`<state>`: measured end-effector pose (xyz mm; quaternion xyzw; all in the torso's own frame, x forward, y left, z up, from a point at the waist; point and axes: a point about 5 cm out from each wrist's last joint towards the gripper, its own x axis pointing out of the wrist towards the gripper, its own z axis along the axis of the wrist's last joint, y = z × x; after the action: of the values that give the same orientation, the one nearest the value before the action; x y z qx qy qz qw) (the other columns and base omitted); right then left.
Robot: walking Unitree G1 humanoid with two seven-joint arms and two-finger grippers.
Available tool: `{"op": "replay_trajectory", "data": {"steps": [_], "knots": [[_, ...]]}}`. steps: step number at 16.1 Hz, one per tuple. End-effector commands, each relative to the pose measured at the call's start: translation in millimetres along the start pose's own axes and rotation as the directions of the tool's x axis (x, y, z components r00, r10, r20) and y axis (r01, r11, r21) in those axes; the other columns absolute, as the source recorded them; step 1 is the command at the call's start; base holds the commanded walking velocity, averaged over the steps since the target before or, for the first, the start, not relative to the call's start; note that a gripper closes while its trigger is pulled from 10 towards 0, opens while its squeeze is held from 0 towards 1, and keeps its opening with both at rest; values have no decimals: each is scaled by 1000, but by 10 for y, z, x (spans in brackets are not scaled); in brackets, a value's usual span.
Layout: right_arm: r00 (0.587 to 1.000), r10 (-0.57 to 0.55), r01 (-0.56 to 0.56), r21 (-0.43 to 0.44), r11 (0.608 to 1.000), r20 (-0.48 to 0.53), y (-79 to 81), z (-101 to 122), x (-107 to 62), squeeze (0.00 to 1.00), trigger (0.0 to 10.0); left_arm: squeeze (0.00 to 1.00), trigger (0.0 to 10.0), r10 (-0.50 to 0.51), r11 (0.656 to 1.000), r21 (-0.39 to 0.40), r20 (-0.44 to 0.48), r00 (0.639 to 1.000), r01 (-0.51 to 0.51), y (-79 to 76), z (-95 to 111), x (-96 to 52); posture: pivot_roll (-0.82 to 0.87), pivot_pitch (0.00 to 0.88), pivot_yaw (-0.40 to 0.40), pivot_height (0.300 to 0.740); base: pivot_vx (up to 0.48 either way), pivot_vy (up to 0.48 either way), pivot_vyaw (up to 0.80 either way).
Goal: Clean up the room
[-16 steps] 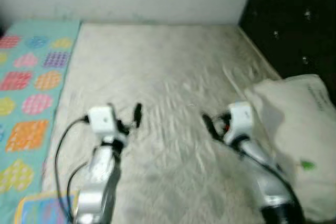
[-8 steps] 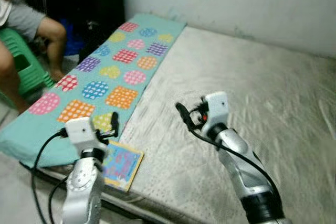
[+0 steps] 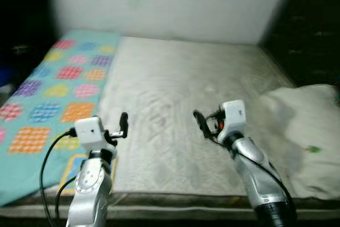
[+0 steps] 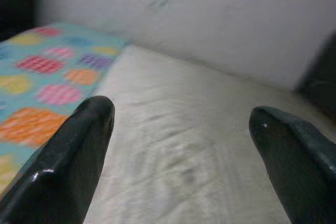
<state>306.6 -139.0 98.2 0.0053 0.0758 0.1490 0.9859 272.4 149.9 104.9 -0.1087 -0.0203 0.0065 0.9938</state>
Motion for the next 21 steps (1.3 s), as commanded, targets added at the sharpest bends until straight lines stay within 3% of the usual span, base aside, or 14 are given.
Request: {"op": "replay_trajectory", "data": {"steps": [1,6,12,21], "knots": [[999,25,-25,-8,1000,34,61,117,68,0,10000,0,10000,12,1000,0,-12,1000,-12,24,-38,-36,-118,14,-76,740,0,0,0],[999,24,-24,-11,1000,34,48,114,65,0,10000,0,10000,-37,999,-18,17,999,37,-12,-6,-50,-122,12,-78,740,107,0,0],[999,23,-22,-15,1000,35,35,119,63,0,10000,0,10000,-22,999,-38,24,999,23,-1,6,-50,-124,11,-81,740,438,0,0],[999,21,-21,-8,1000,37,36,116,65,0,10000,0,10000,0,1000,-31,13,1000,1,14,-22,-60,-123,15,-79,740,0,0,0]]}}
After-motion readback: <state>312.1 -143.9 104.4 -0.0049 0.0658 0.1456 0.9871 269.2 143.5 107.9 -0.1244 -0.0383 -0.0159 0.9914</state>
